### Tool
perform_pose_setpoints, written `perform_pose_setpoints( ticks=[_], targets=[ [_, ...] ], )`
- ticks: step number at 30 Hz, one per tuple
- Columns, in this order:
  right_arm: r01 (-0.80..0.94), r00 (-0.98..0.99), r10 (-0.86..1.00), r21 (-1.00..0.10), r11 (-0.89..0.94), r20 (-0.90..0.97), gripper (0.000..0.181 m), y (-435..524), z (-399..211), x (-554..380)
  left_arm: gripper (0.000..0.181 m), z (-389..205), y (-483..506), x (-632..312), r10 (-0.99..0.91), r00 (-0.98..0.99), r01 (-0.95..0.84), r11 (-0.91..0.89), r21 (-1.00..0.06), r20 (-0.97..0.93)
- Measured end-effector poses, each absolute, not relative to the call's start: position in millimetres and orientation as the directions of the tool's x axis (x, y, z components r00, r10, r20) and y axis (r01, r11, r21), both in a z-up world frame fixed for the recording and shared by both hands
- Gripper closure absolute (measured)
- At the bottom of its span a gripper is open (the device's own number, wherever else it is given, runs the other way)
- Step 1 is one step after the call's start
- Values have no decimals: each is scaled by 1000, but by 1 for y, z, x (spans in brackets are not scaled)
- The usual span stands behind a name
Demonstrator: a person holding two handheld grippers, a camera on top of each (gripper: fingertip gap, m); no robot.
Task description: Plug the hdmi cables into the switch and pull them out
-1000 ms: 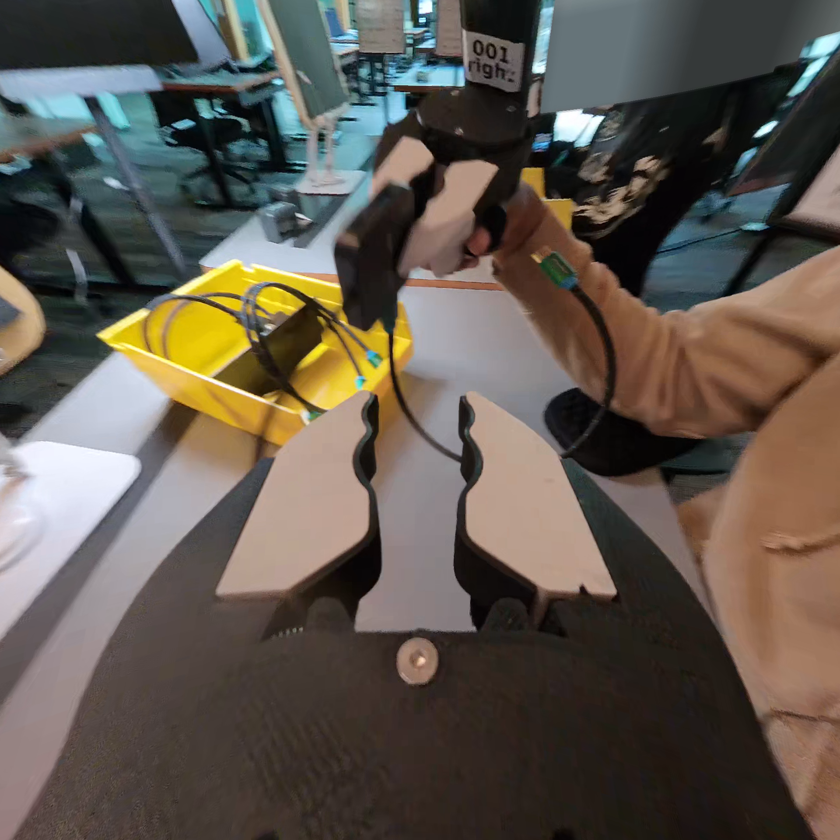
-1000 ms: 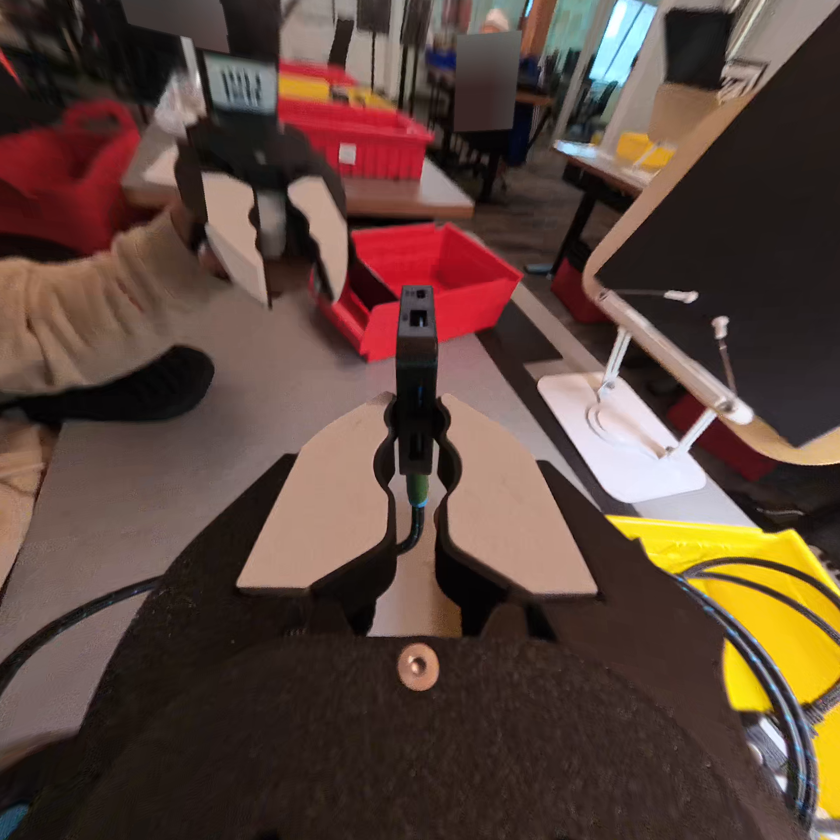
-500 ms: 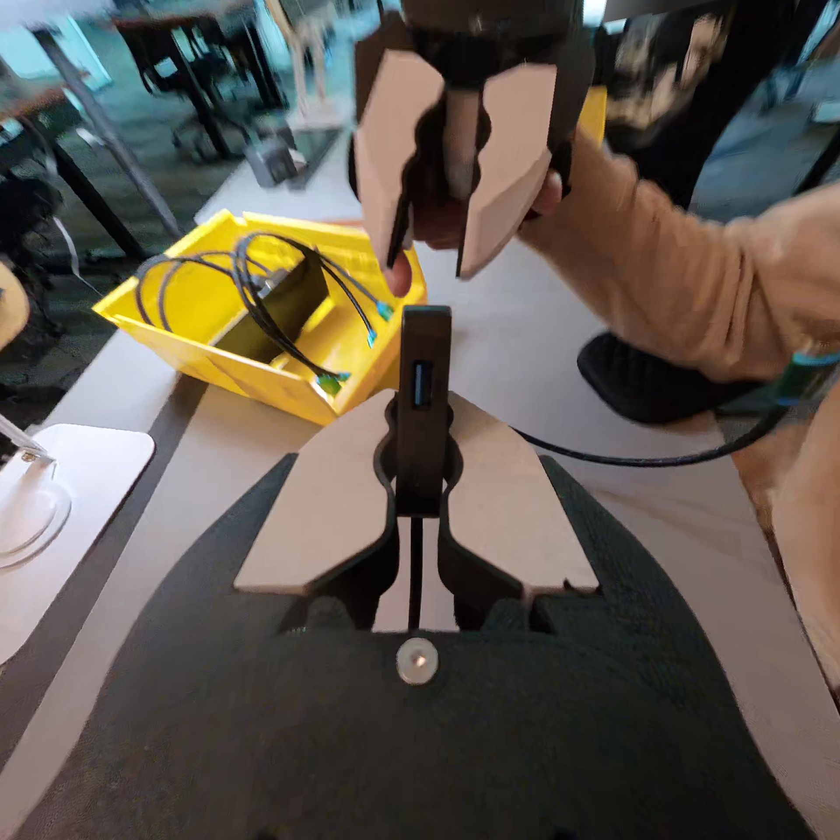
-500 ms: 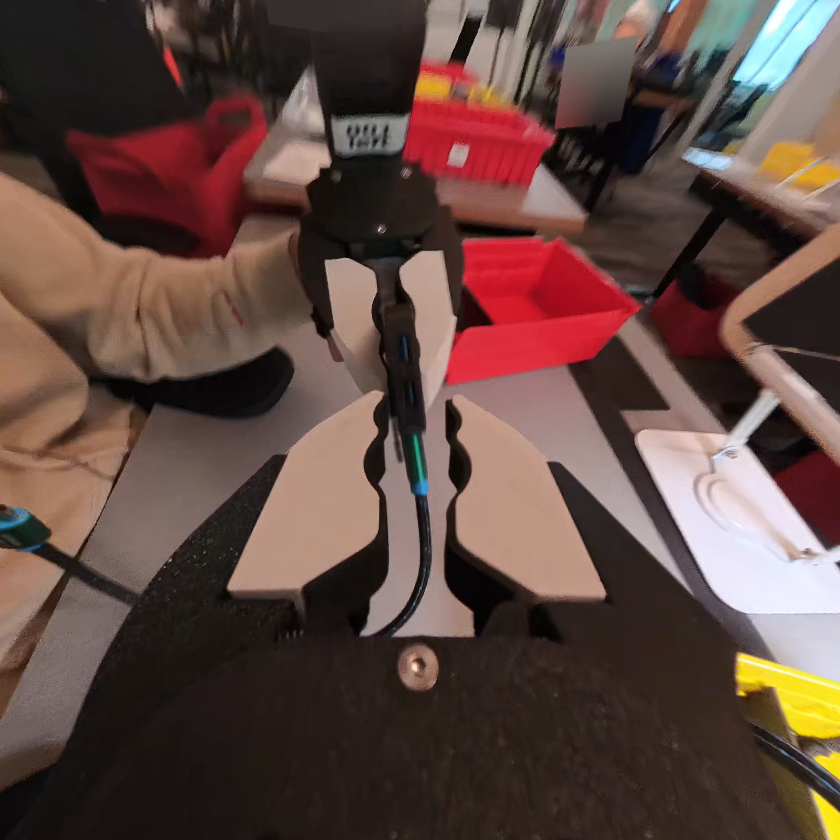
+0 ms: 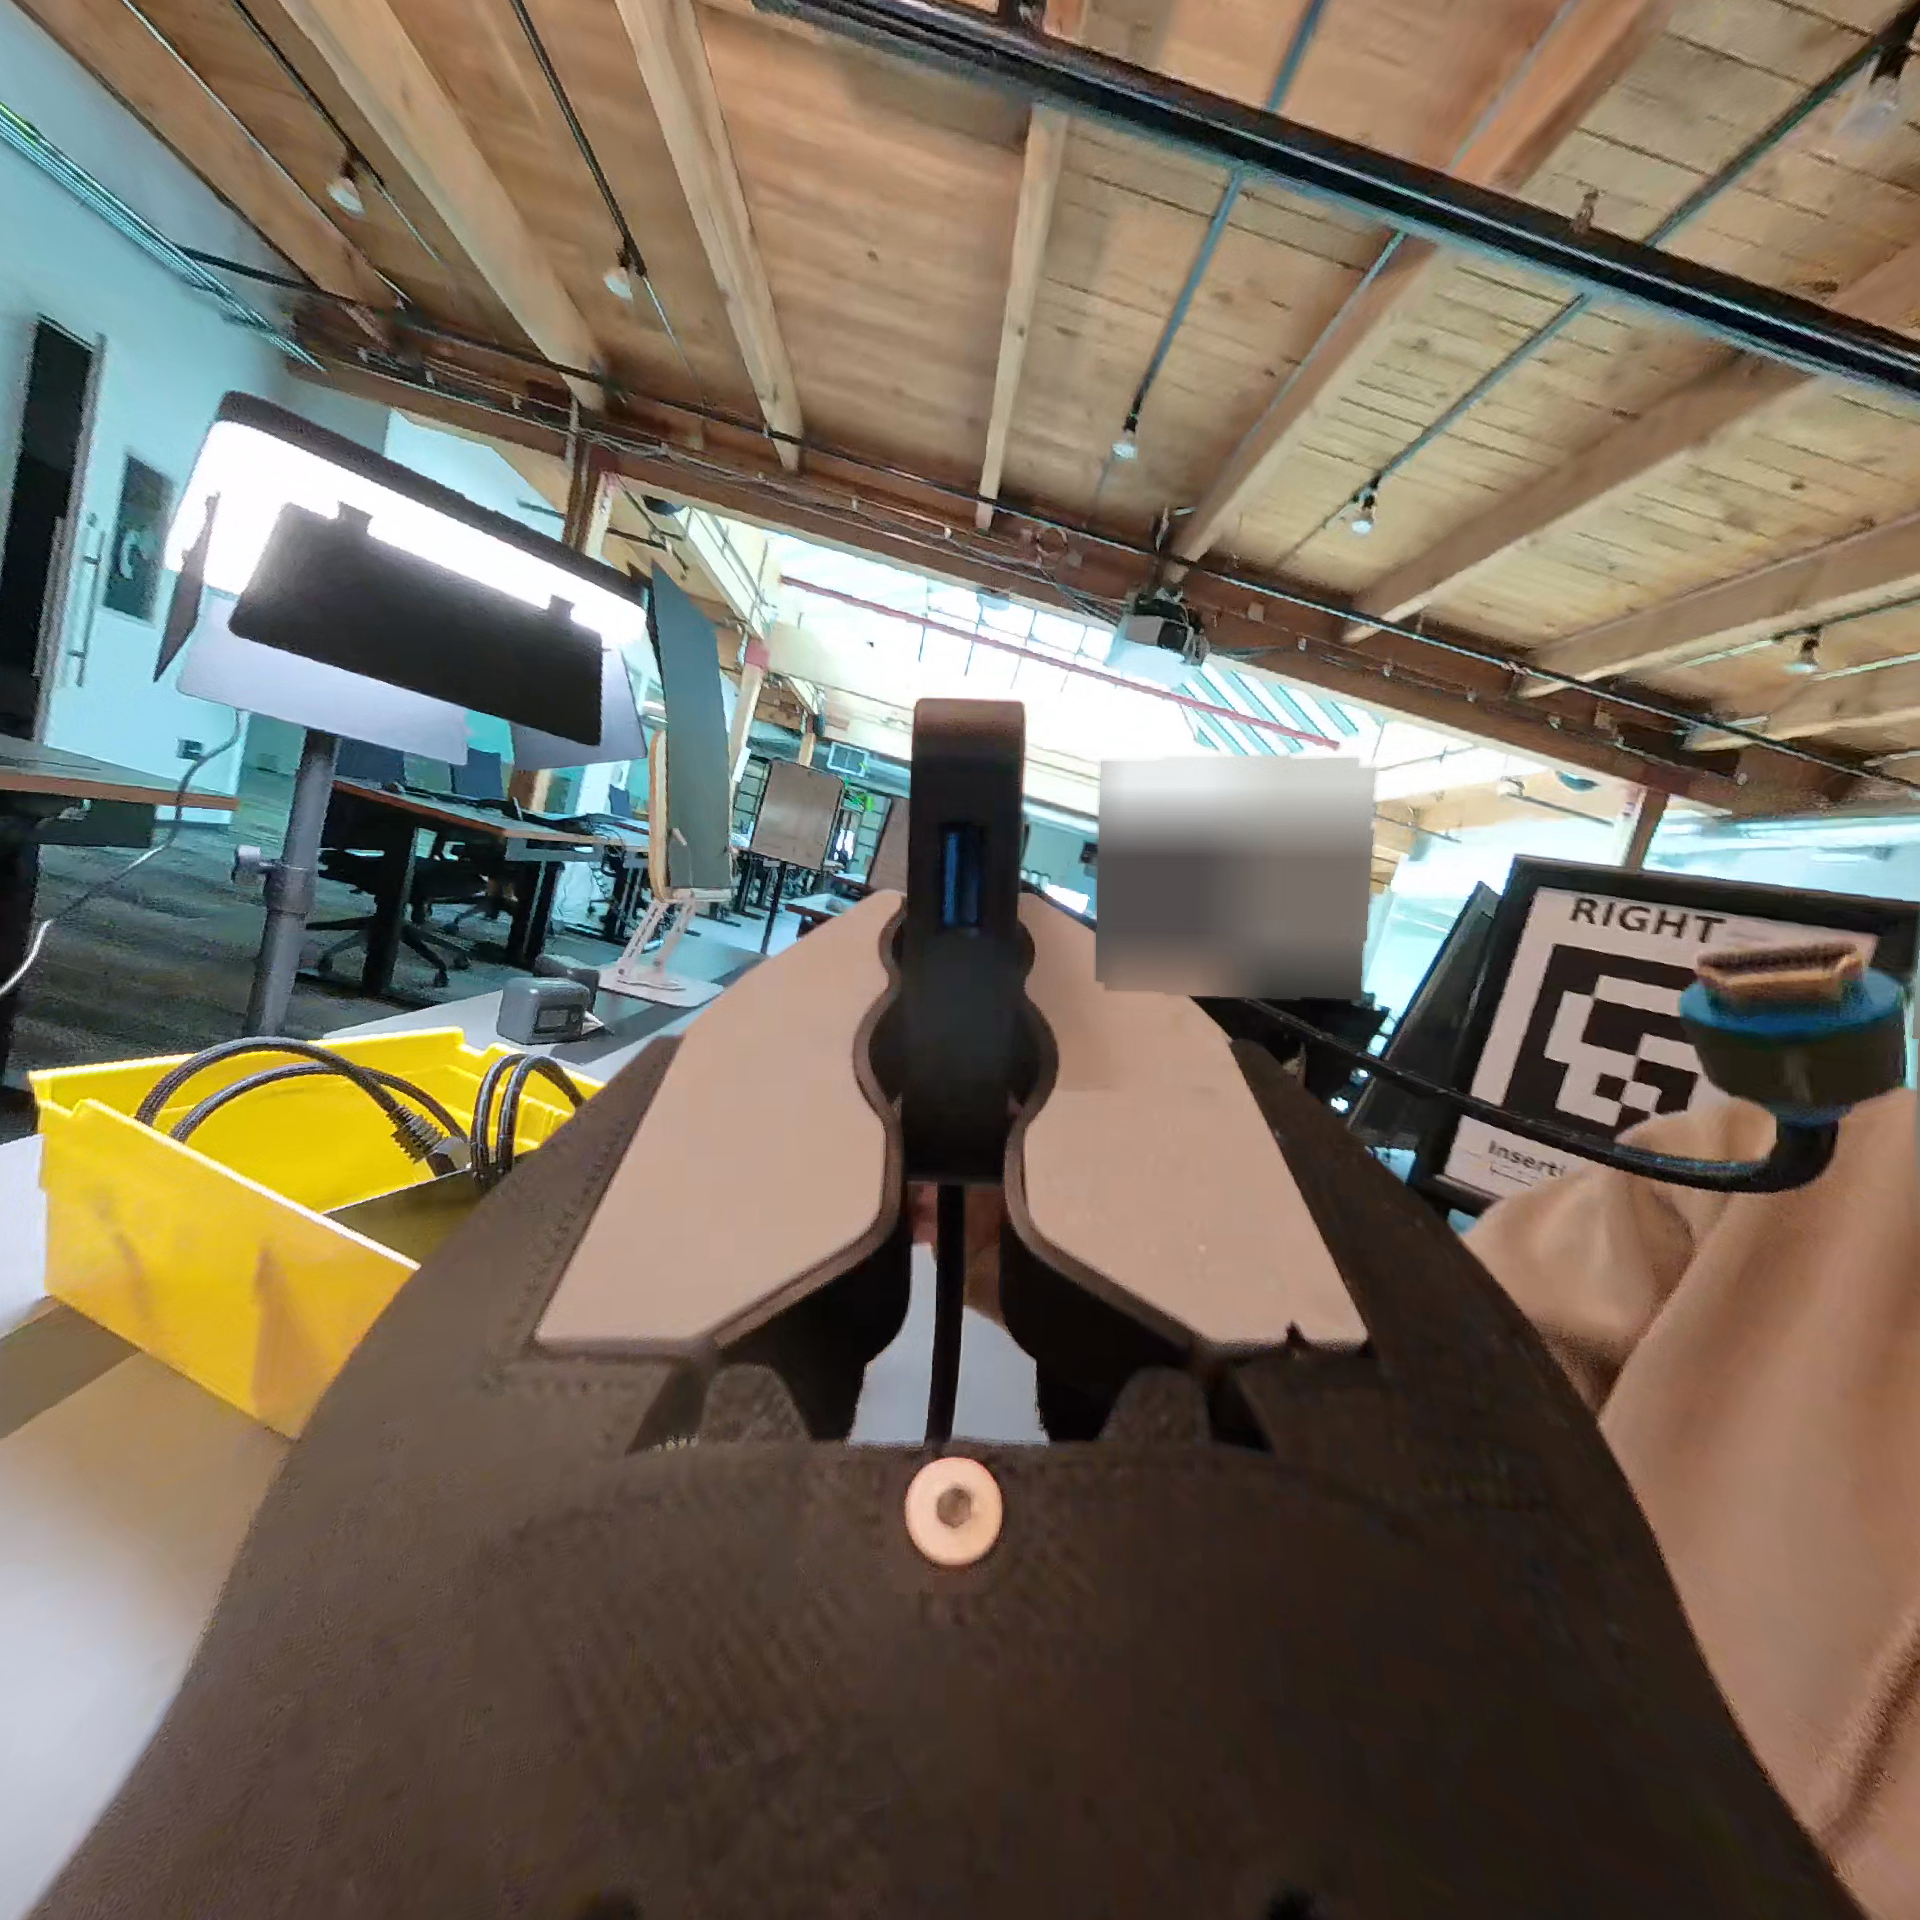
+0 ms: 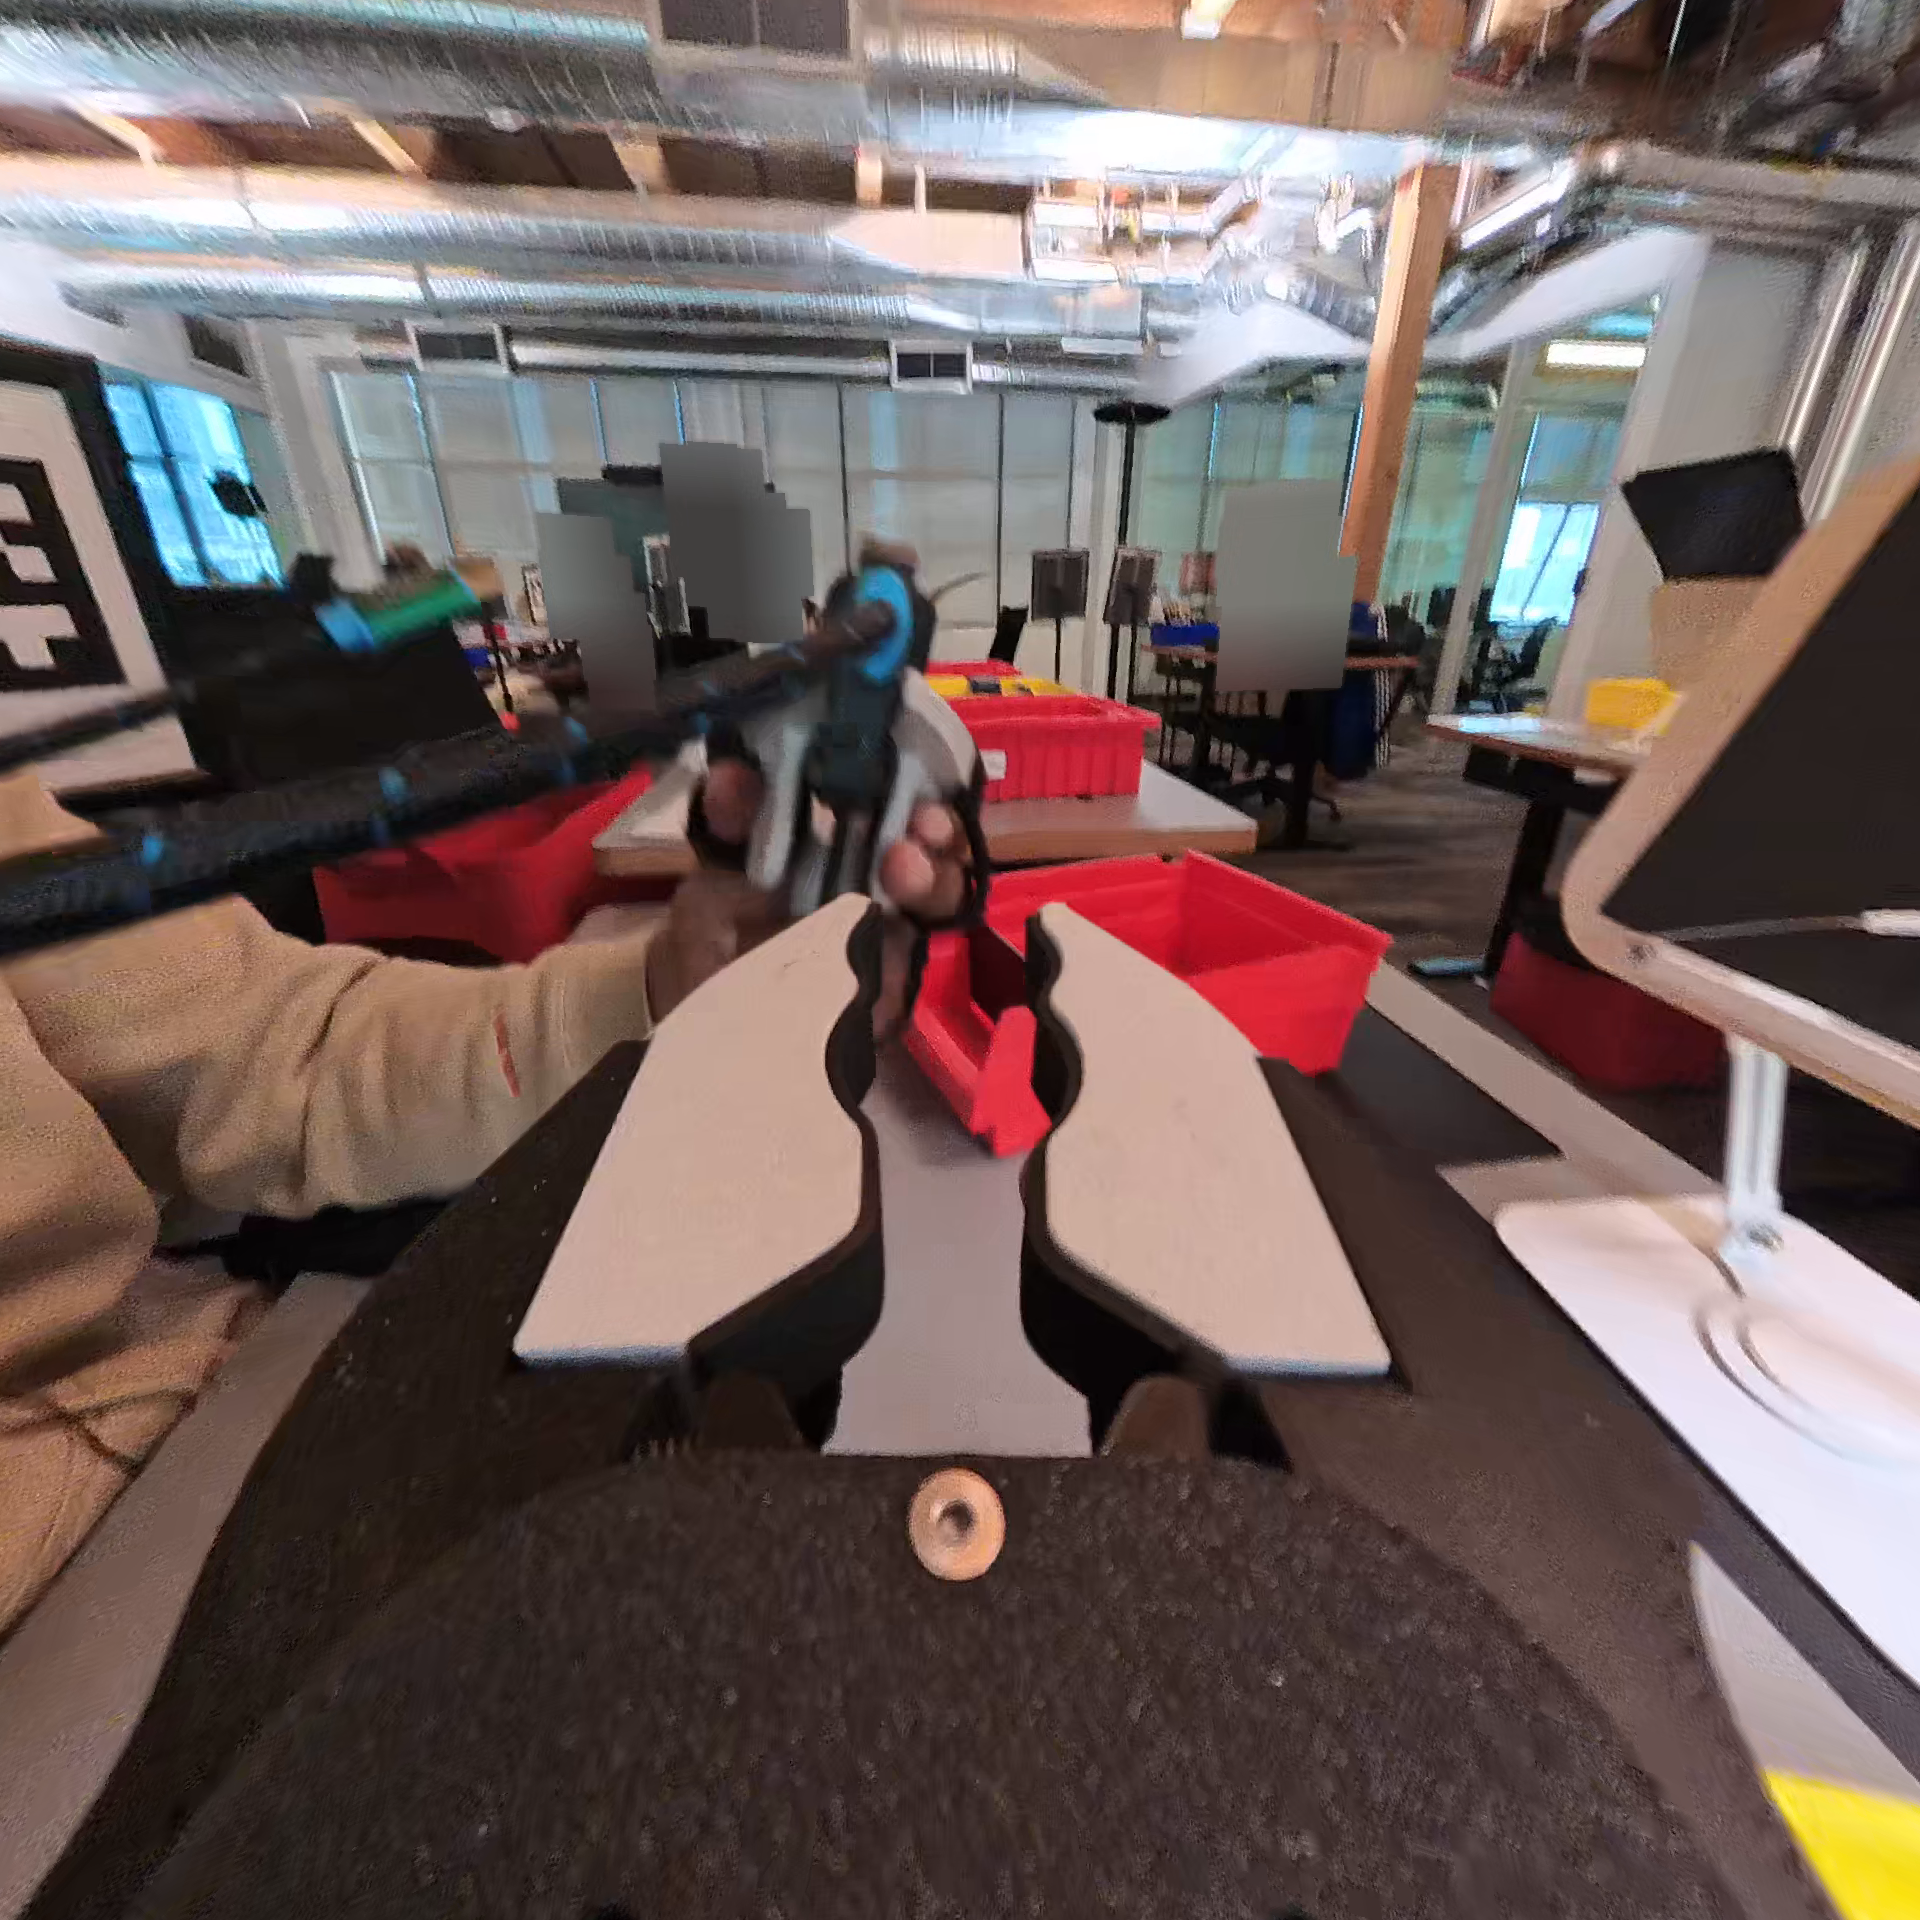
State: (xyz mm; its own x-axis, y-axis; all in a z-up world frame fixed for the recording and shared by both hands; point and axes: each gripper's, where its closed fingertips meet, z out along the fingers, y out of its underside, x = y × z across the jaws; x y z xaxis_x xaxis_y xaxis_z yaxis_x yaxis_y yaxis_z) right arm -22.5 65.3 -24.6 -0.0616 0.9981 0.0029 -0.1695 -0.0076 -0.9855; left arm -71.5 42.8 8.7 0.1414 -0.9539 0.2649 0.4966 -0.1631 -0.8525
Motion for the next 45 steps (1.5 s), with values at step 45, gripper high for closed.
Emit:
perform_pose_setpoints(
  ticks=[45],
  targets=[
    [-350,-171,985,-936,-33,29,170,60,11,30,167,-5,42,-70,-941,315,225,-52,-973,123]
  ],
)
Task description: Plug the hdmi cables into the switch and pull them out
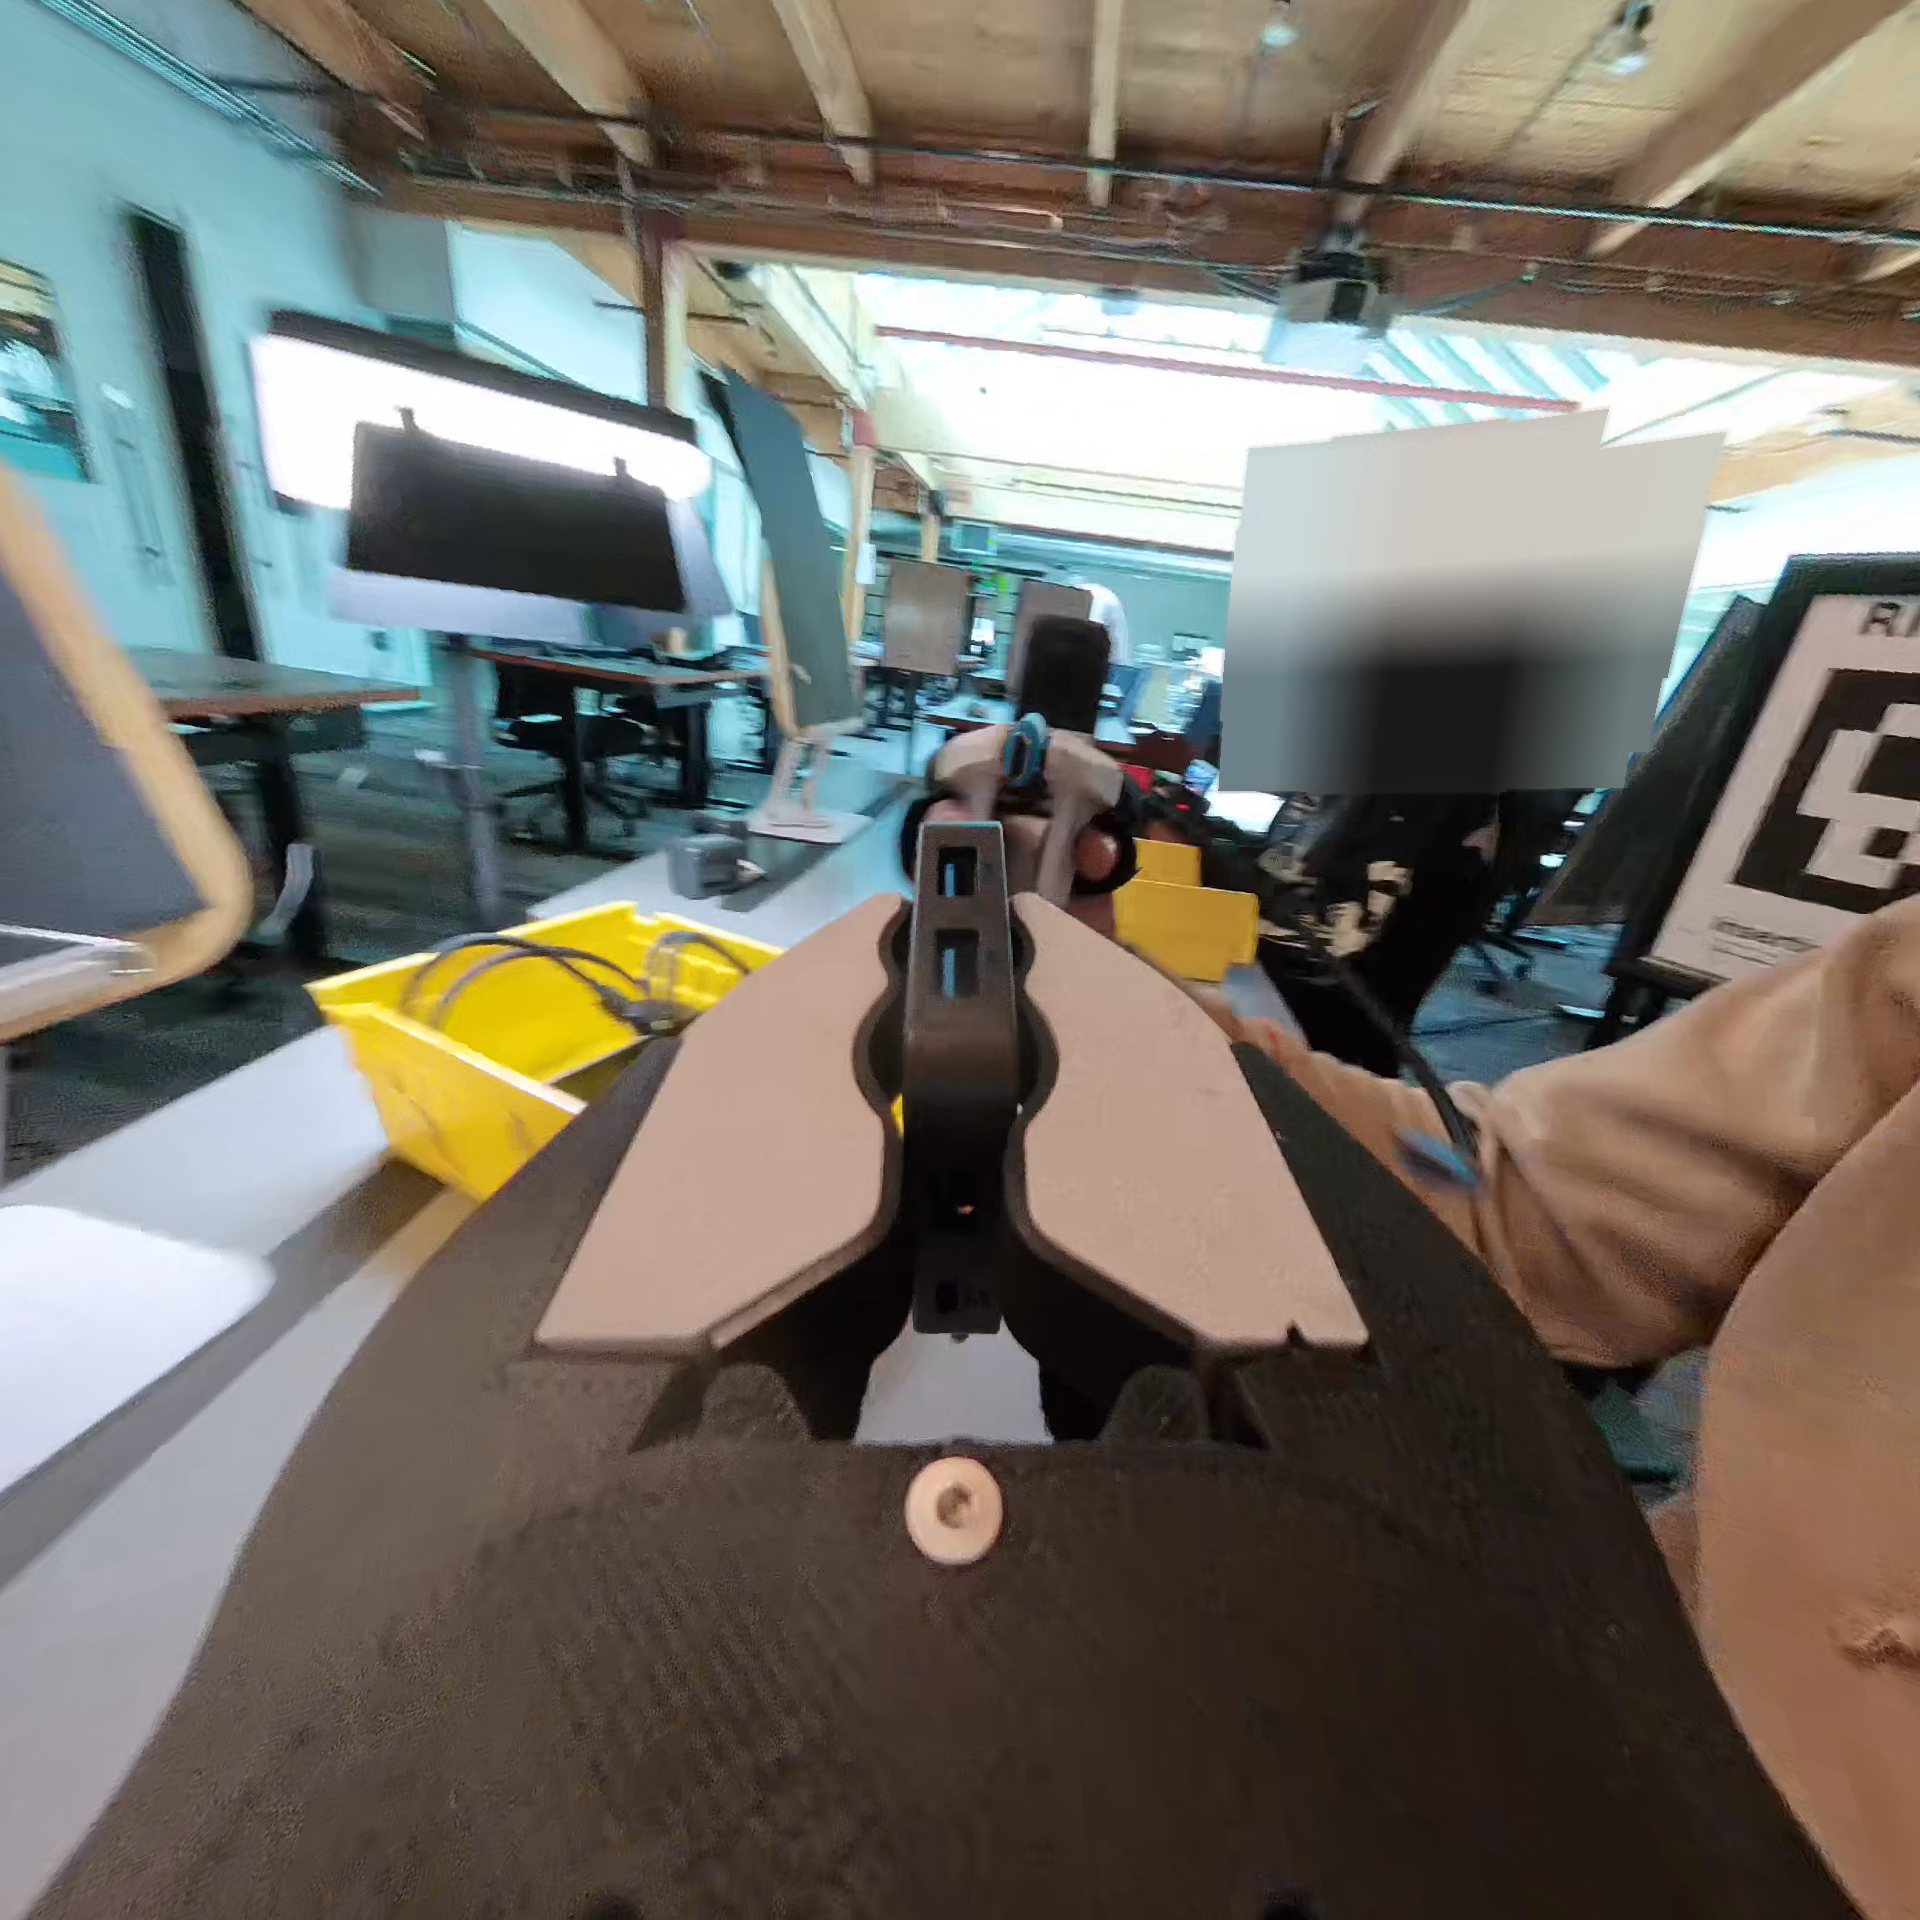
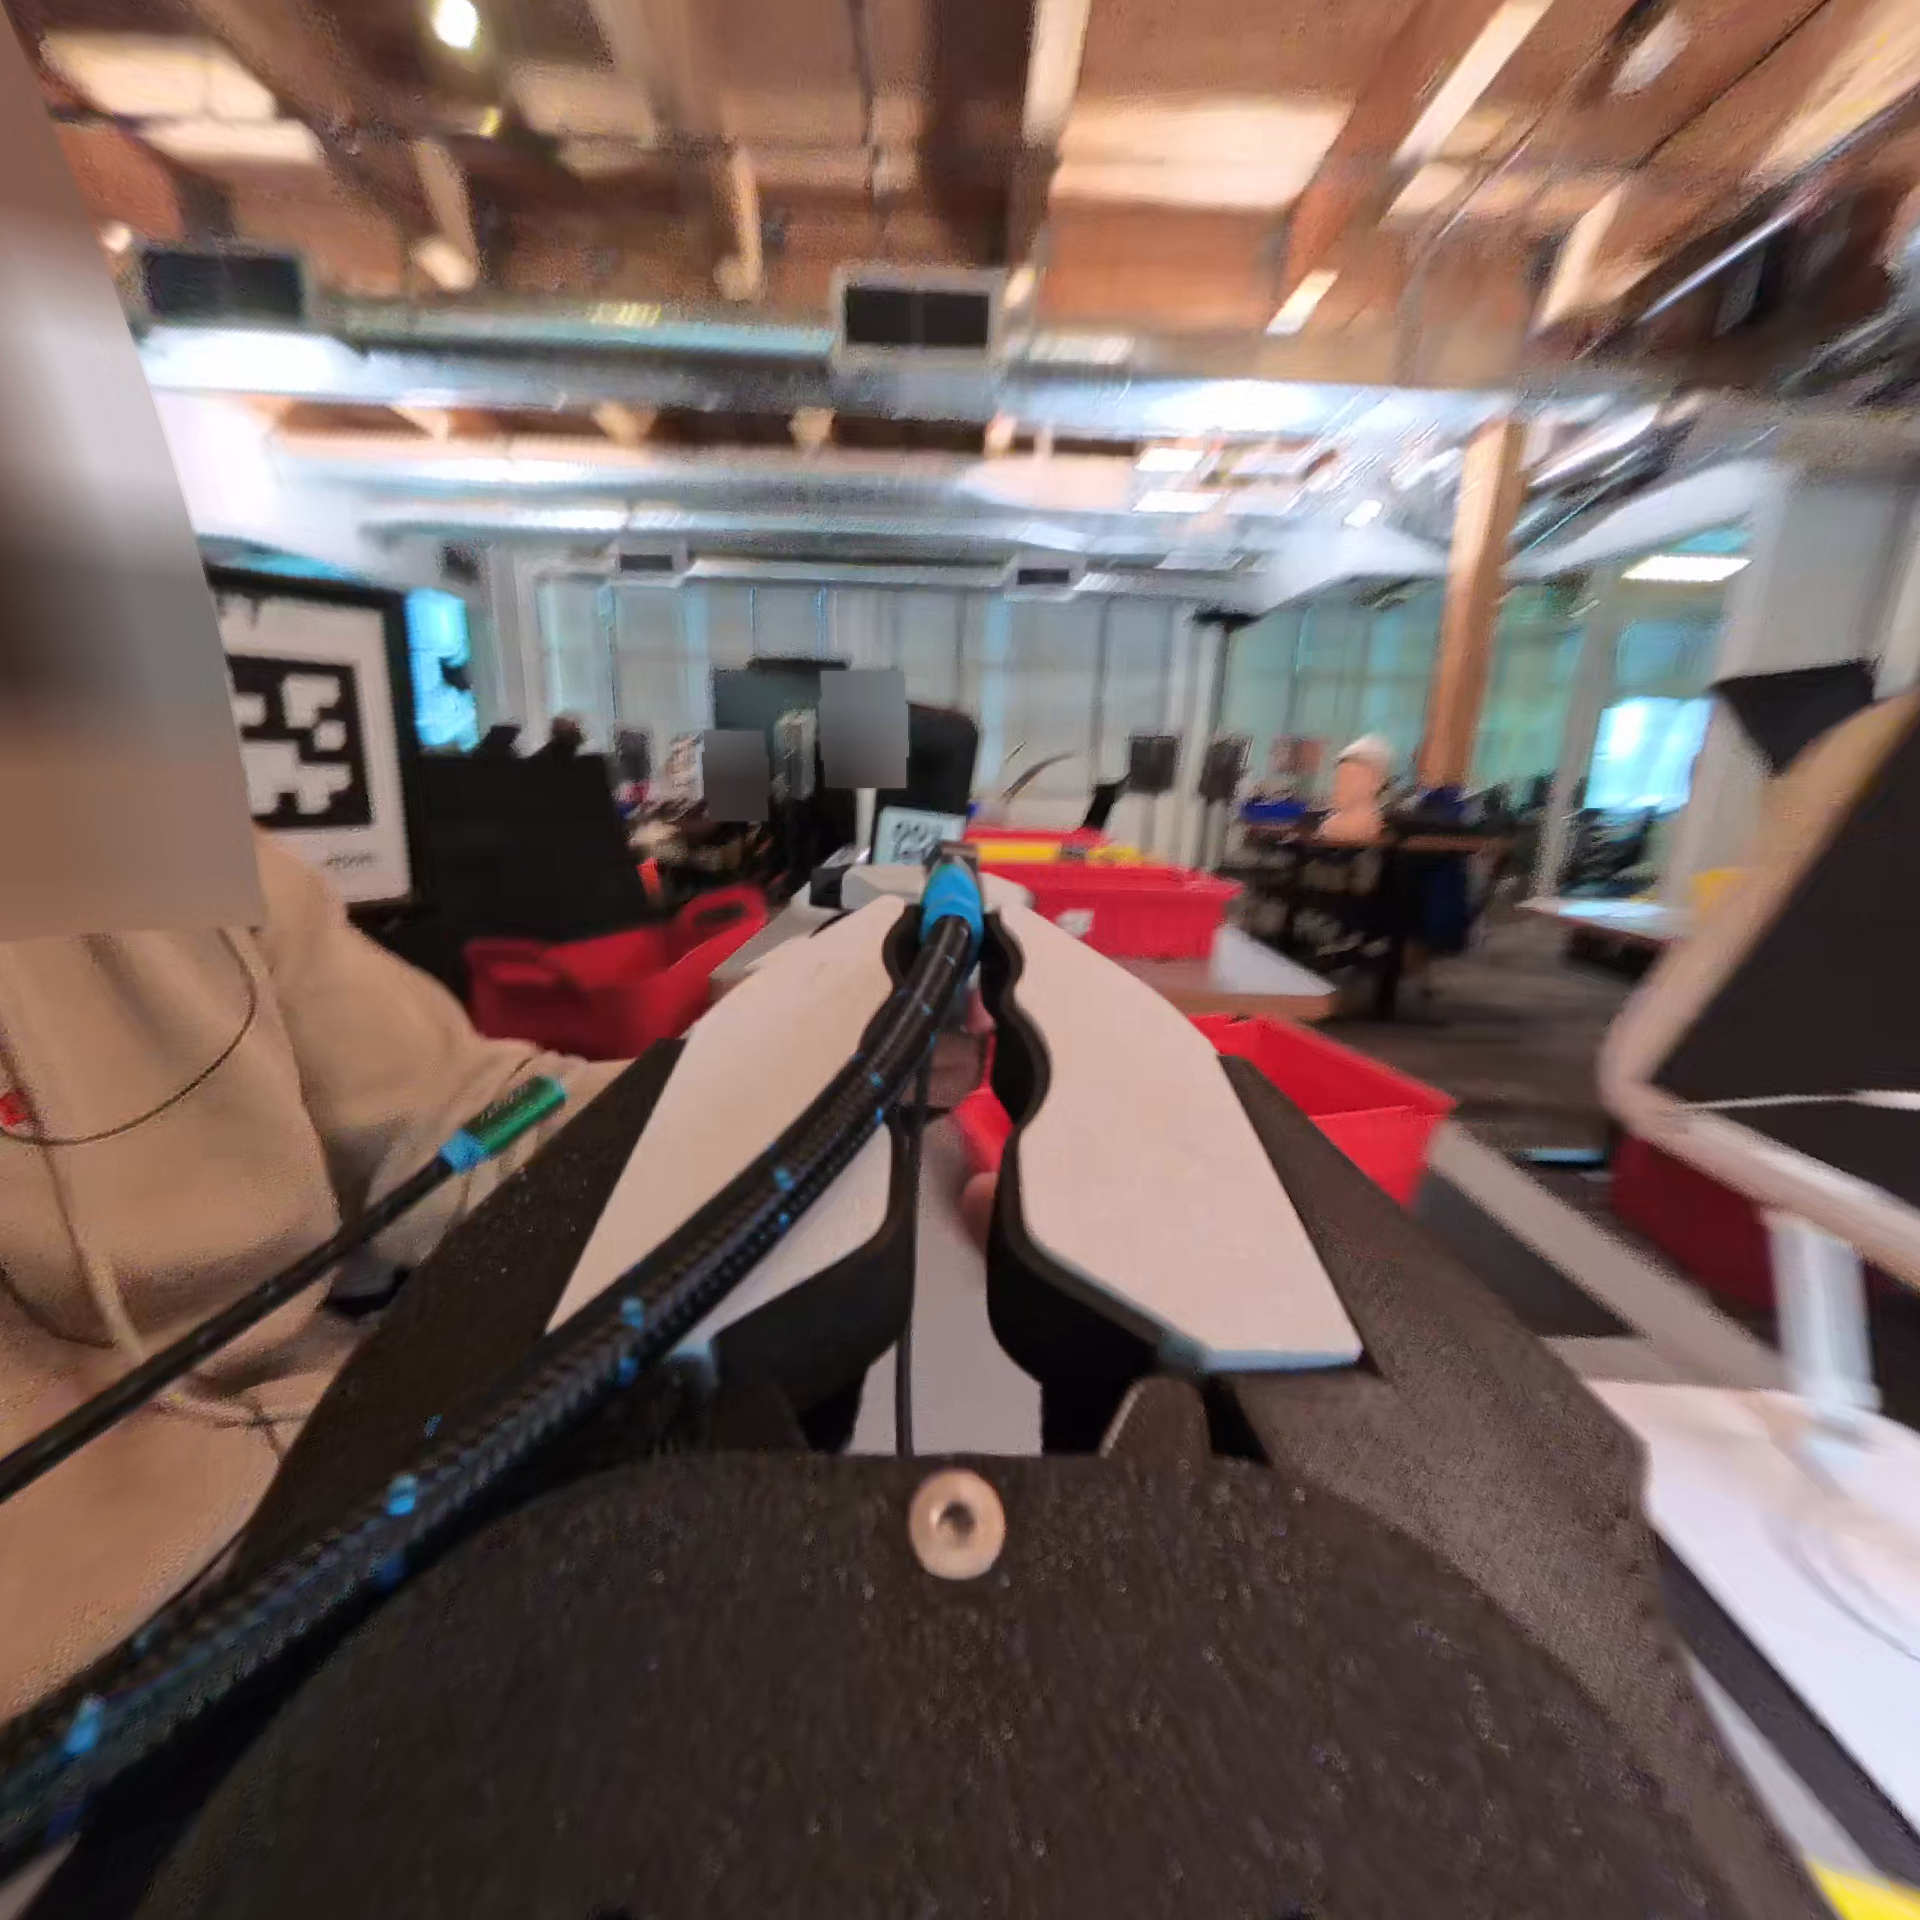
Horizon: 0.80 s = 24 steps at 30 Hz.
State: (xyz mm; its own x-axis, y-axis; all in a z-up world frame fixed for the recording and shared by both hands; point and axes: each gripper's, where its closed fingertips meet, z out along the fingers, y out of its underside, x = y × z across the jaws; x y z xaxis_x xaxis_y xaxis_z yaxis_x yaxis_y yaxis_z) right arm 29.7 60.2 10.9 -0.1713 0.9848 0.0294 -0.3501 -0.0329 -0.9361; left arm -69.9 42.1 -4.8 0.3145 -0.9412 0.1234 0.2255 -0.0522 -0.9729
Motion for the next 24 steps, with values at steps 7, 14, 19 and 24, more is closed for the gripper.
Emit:
perform_pose_setpoints(
  ticks=[7,14,19,24],
  targets=[
    [-5,569,817,-993,114,91,170,161,-9,130,166,-11,56,-115,-880,465,84,-70,-994,101],
    [182,876,457,-983,-17,154,170,211,-33,169,167,-21,61,-111,-880,448,91,-130,-987,157],
    [291,907,360,-942,-167,217,170,224,-62,189,167,-23,61,-110,-882,438,90,-146,-985,170],
    [260,916,360,-947,-189,180,171,206,-40,195,167,-24,61,-110,-882,440,82,-146,-986,167]
  ],
)
